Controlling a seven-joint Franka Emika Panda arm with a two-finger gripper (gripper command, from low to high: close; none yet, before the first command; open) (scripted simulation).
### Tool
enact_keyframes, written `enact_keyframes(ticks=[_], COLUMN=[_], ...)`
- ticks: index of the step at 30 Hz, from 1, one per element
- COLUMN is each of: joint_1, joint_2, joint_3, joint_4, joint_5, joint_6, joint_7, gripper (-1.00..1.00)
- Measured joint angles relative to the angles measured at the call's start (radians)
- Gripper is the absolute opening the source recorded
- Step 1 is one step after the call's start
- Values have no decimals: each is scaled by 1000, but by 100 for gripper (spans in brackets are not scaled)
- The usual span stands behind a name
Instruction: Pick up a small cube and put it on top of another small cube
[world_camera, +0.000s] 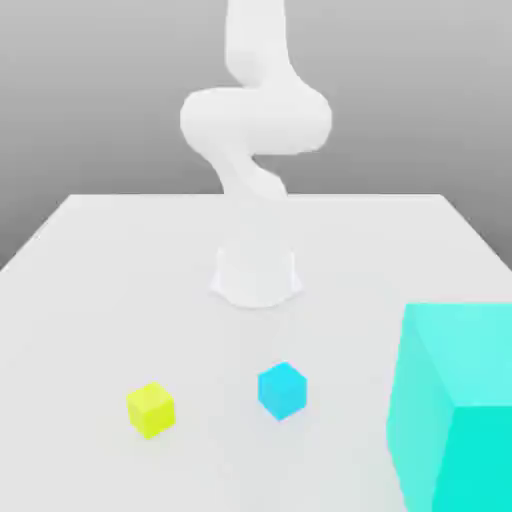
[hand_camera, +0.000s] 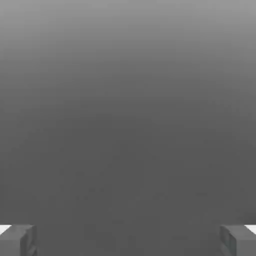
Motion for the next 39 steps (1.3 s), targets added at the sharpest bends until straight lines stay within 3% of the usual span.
enact_keyframes(ticks=[17,25,26,33,39], joint_1=[136,113,107,103,115], joint_2=[575,940,965,966,774], joint_3=[-54,-12,-6,-4,-17], joint_4=[-555,-558,-555,-555,-587], joint_5=[-22,4,3,-2,-12], joint_6=[481,774,794,794,635], joint_7=[-421,-488,-488,-484,-475], gripper=[0,0,-100,-100,-100])
